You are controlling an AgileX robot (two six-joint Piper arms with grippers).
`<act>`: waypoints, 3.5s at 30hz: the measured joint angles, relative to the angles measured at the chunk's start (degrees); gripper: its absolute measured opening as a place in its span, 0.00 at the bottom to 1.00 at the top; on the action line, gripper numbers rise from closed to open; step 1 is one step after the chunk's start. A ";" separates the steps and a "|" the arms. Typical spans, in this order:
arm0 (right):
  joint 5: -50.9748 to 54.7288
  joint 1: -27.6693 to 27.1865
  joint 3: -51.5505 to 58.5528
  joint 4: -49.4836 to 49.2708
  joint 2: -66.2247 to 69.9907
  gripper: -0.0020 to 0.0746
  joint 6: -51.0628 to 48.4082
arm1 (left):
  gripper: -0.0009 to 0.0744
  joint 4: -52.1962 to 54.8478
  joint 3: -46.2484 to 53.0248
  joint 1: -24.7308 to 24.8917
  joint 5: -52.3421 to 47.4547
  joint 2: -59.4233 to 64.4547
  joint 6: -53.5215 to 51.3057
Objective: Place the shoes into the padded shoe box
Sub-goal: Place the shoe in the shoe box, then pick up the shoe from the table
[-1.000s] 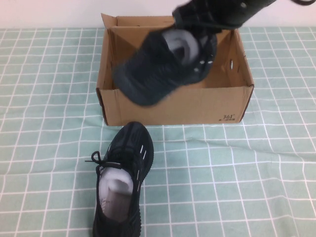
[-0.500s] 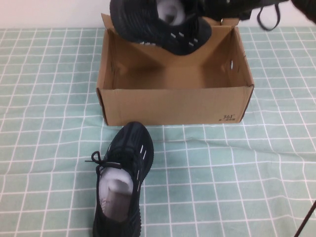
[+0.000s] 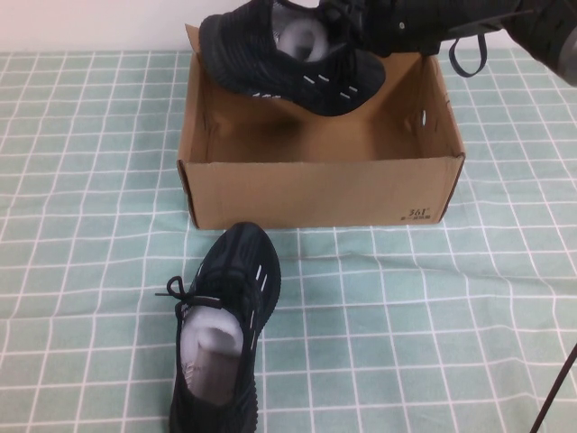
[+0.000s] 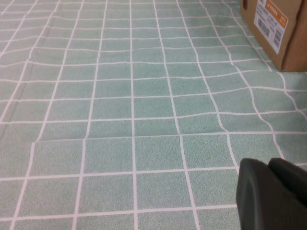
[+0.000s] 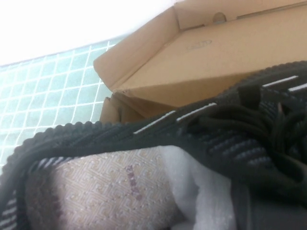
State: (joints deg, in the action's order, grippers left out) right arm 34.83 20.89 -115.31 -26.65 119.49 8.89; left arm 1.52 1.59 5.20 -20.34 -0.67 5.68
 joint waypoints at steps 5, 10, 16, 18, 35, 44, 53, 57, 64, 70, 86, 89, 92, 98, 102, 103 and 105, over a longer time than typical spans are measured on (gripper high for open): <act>-0.13 0.00 0.00 -0.67 0.05 0.05 -1.28 | 0.02 0.00 0.00 0.00 0.00 0.00 0.00; -0.23 0.00 0.00 -0.81 -0.93 0.05 -1.82 | 0.02 0.00 0.00 0.00 0.00 0.00 0.00; 0.88 -0.22 0.00 -0.81 -3.48 0.05 -2.07 | 0.02 0.00 0.00 0.00 0.00 0.00 0.00; 1.42 -0.22 0.00 -0.81 -4.07 0.05 -2.07 | 0.02 0.00 0.00 0.00 0.00 0.00 0.00; 2.73 -0.28 1.37 10.10 -4.48 0.05 11.59 | 0.02 0.00 0.00 0.00 0.00 0.00 0.00; 0.14 -0.36 3.65 12.29 -2.52 0.05 14.94 | 0.02 0.00 0.00 0.00 0.00 0.00 0.00; -3.01 -0.36 3.65 12.43 3.12 0.05 13.15 | 0.02 0.00 0.00 0.00 0.00 0.00 0.00; -4.01 -0.36 3.70 12.10 5.56 0.05 12.90 | 0.02 0.00 0.00 0.00 0.00 0.00 0.00; -6.36 0.09 3.70 12.86 6.38 0.09 11.88 | 0.02 0.00 0.00 0.00 0.00 0.00 0.00; -7.84 0.09 3.70 13.70 6.47 0.31 10.59 | 0.02 0.00 0.00 0.00 0.00 0.00 0.00; -6.69 -0.22 3.70 14.29 -8.83 0.42 -7.45 | 0.02 0.00 0.00 0.00 0.00 0.00 0.00; -4.32 -0.32 3.70 14.38 -13.82 0.32 -14.33 | 0.02 0.00 0.00 0.00 0.00 0.00 0.00; -0.61 -0.28 3.70 14.50 -19.45 0.13 -19.23 | 0.02 0.00 0.00 0.00 0.00 0.00 0.00; 9.21 -0.28 3.70 20.93 -29.33 0.03 -22.21 | 0.02 0.00 0.00 0.00 0.00 0.00 0.00; 16.68 -0.35 4.64 25.92 -35.15 0.02 -21.17 | 0.02 0.00 0.00 0.00 0.00 0.00 0.00; 17.25 -0.35 5.97 26.65 -36.44 0.02 -21.04 | 0.02 0.00 0.00 0.00 0.00 0.00 0.00; 17.58 -0.35 10.17 26.99 -40.04 0.02 -20.95 | 0.02 0.00 0.00 0.00 0.00 0.00 0.00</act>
State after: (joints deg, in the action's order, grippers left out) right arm 52.41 20.54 -105.15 0.34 79.45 -12.06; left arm 1.52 1.59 5.20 -20.34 -0.67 5.68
